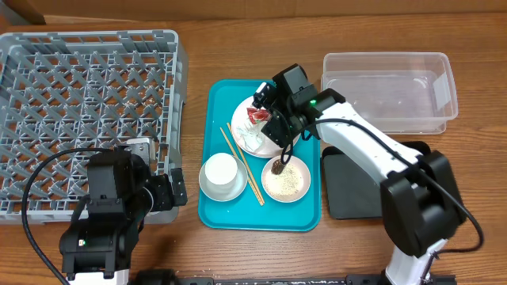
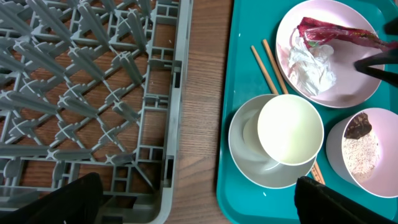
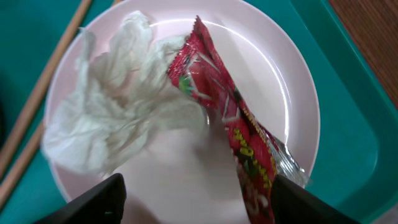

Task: Sort waste into correct bins and load items into the dishwasher
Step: 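Reach the right gripper to the red wrapper on the white plate, then grasp the red wrapper and drop it into the clear bin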

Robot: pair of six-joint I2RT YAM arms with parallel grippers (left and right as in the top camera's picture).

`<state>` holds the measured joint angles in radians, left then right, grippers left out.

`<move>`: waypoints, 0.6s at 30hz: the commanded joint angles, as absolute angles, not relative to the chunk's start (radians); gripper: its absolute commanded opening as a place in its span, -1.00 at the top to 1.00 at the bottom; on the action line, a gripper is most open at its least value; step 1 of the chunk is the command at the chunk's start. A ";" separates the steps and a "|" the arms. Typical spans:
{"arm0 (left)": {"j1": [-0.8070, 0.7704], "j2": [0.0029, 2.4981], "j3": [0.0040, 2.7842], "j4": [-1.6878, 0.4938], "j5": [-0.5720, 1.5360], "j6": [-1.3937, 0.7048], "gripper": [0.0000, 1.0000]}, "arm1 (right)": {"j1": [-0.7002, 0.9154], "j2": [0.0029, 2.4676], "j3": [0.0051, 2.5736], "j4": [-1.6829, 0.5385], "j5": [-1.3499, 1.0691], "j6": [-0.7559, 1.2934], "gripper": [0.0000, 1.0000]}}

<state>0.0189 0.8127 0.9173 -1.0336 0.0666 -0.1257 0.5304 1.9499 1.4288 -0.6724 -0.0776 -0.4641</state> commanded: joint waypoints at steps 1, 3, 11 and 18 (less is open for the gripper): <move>0.012 0.810 0.943 -1.037 0.071 -0.138 -1.00 | 0.529 2.003 1.452 -0.656 -0.047 -0.469 -0.45; 0.012 0.810 0.943 -1.037 0.071 -0.139 -0.99 | 0.529 2.021 1.452 -0.652 -0.033 -0.469 -0.36; 0.012 0.810 0.943 -1.040 0.071 -0.139 -1.00 | 0.526 2.045 1.450 -0.601 0.081 -0.407 0.08; 0.012 0.810 0.943 -1.044 0.071 -0.139 -1.00 | 0.526 2.043 1.449 -0.594 0.106 -0.334 0.89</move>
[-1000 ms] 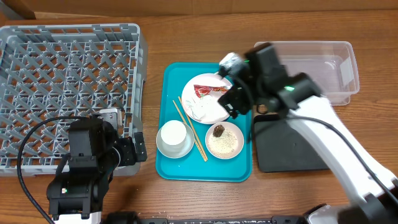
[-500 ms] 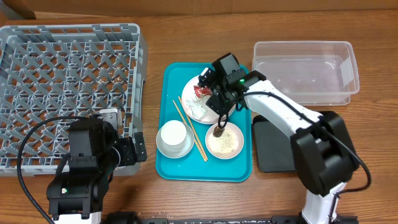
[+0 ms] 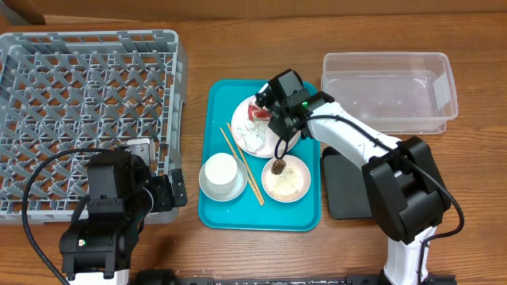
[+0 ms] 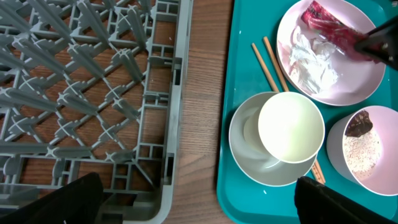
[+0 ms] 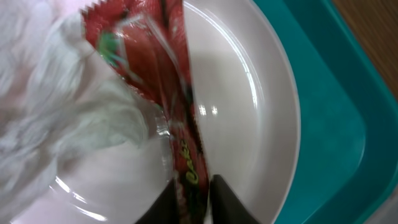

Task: Sort waste into correct bins and load items into the dishwasher
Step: 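Grasp the red wrapper and drop it into the clear bin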

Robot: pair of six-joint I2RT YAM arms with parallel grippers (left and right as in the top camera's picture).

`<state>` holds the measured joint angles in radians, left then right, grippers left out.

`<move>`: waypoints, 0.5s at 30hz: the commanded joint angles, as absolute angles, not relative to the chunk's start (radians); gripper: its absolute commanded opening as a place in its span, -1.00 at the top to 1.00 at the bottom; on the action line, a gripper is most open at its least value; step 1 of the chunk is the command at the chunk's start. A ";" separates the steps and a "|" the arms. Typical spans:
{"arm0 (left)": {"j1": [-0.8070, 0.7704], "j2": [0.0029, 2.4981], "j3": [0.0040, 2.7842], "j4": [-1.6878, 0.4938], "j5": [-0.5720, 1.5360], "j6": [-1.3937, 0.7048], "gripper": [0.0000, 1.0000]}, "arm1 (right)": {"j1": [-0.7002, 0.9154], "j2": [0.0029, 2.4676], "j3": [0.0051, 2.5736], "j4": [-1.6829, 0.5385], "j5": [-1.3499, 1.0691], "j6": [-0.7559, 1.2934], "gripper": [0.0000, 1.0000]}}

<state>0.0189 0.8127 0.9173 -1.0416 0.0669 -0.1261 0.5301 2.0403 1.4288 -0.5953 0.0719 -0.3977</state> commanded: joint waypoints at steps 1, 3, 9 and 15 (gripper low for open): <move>0.012 0.810 0.943 -1.044 0.071 -0.139 -1.00 | 0.526 2.039 1.451 -0.596 0.114 -0.308 0.92; 0.012 0.810 0.943 -1.044 0.071 -0.139 -1.00 | 0.526 2.019 1.461 -0.605 0.115 -0.241 0.92; 0.012 0.810 0.943 -1.044 0.071 -0.139 -0.99 | 0.492 1.822 1.505 -0.625 0.115 -0.035 0.92; 0.012 0.810 0.943 -1.044 0.072 -0.139 -0.99 | 0.286 1.699 1.506 -0.719 0.115 0.163 0.92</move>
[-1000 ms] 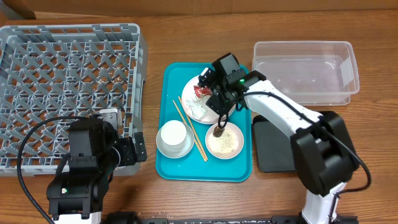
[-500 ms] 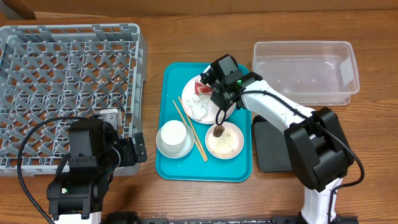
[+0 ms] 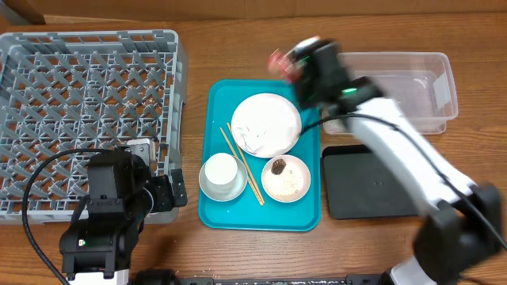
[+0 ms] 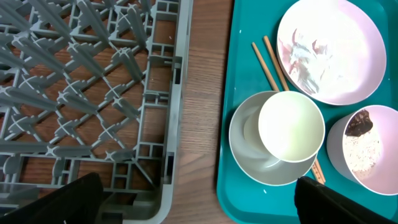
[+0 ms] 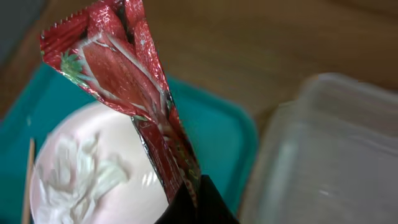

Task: Sort waste into correct bins and load items into the dishwasher
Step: 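Grasp the red wrapper and drop it into the clear bin, then move the right gripper back and grasp the white tissue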

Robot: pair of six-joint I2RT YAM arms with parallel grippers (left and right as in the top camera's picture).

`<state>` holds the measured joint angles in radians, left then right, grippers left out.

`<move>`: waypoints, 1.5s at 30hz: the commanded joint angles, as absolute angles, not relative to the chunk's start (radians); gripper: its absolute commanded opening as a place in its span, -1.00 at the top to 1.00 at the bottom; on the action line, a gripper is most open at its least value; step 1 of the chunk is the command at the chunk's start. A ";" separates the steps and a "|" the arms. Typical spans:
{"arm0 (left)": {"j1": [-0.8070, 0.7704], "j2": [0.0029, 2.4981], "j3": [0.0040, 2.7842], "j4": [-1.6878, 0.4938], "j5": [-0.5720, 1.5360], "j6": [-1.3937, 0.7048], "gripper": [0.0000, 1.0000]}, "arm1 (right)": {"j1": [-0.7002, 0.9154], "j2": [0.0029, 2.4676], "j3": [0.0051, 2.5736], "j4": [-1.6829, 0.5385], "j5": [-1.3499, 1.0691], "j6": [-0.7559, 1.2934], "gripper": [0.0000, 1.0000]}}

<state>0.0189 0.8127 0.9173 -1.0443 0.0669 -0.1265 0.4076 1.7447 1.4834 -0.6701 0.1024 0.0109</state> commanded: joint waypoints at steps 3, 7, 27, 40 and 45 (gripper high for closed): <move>0.012 0.810 0.943 -1.044 0.072 -0.139 -1.00 | 0.191 1.713 1.494 -0.764 0.106 0.192 0.92; 0.012 0.810 0.943 -1.044 0.071 -0.139 -1.00 | 0.123 1.733 1.485 -0.778 0.046 0.191 0.38; 0.012 0.810 0.943 -1.044 0.072 -0.139 -1.00 | 0.511 1.845 1.480 -0.768 -0.223 0.101 -0.44; 0.012 0.810 0.943 -1.044 0.071 -0.139 -0.99 | 0.651 2.073 1.480 -0.684 -0.183 0.108 0.03; 0.012 0.810 0.943 -1.044 0.071 -0.139 -0.99 | 0.642 2.056 1.501 -0.701 -0.125 0.112 0.87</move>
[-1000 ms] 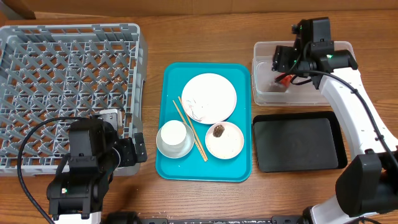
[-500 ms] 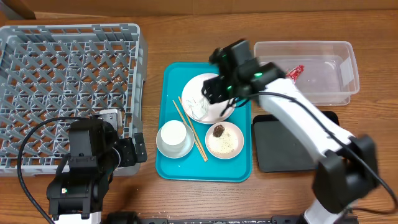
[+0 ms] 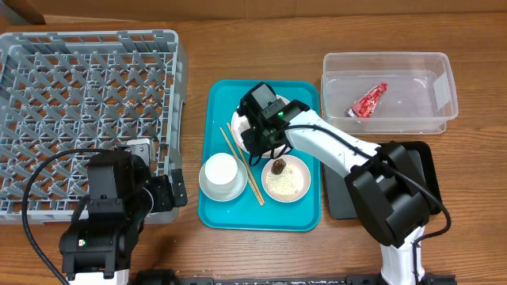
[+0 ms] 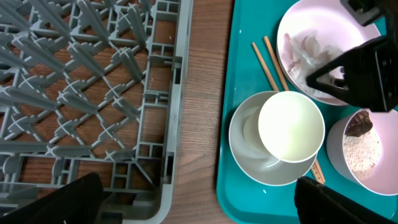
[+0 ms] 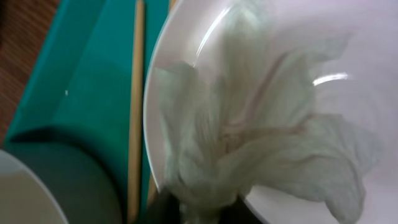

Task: Sort waste into correct bins and load items into the dishwasher
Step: 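Move the right gripper back and grasp the white tissue, then carry the tissue to the clear bin and release it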

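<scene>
A crumpled white napkin [image 5: 249,143] lies on the pink plate [image 4: 323,18] at the back of the teal tray [image 3: 230,218]. My right gripper [image 5: 202,211] is down on the plate, shut on the napkin's near end. The red wrapper [image 3: 369,100] lies inside the clear plastic bin [image 3: 388,59] at the back right. A white cup [image 4: 290,127] stands in a grey bowl [image 4: 245,158] on the tray, with wooden chopsticks [image 4: 268,65] beside it. My left gripper [image 4: 199,205] hangs open between the grey dish rack [image 3: 79,95] and the tray, holding nothing.
A small pink bowl [image 3: 289,182] with crumbs and a dark lump sits at the tray's front right. A black bin [image 3: 348,190] lies right of the tray, in front of the clear bin. The rack fills the left of the table.
The right gripper held the red wrapper up beside the clear bin. Now the wrapper lies in that bin, and the gripper is back on the plate, shut on the napkin. The left arm has not moved.
My right gripper was open over the wrapper and napkin on the plate. Then it was shut on the wrapper, then held it up near the clear bin. The wrapper now rests in the bin, and the gripper grips the napkin on the plate.
</scene>
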Robot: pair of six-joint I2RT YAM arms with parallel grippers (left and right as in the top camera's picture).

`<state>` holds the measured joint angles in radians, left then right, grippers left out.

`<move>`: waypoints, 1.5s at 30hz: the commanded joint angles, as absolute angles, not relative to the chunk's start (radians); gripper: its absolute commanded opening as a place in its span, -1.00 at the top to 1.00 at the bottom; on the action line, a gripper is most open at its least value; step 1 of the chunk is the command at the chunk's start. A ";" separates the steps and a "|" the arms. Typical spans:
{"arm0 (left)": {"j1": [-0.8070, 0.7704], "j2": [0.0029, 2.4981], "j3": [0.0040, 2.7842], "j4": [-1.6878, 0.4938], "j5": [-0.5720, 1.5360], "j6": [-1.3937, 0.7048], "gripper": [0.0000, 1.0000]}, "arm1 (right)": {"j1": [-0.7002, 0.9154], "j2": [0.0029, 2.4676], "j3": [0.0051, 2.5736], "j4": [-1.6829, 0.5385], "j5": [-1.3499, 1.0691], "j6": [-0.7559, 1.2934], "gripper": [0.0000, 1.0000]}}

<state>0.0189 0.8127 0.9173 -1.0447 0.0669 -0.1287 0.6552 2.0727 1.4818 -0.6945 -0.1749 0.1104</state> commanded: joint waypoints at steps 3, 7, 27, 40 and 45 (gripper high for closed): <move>0.012 0.810 0.943 -1.044 0.071 -0.139 -1.00 | 0.611 2.009 1.559 -0.778 -0.033 0.166 0.92; 0.012 0.810 0.943 -1.044 0.072 -0.139 -0.99 | 0.548 1.909 1.627 -0.857 0.030 0.193 0.92; 0.012 0.810 0.943 -1.043 0.071 -0.139 -1.00 | 0.095 1.721 1.679 -1.025 -0.049 0.335 0.13; 0.012 0.810 0.943 -1.044 0.071 -0.139 -1.00 | 0.187 1.555 1.650 -1.308 -0.229 0.168 -0.03; 0.012 0.810 0.943 -1.044 0.071 -0.138 -1.00 | 0.343 1.433 1.507 -1.238 -0.125 0.260 -0.03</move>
<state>0.0189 0.8127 0.9173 -1.0443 0.0669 -0.1287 0.2497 1.5375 1.5883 -1.2774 -0.1993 0.1989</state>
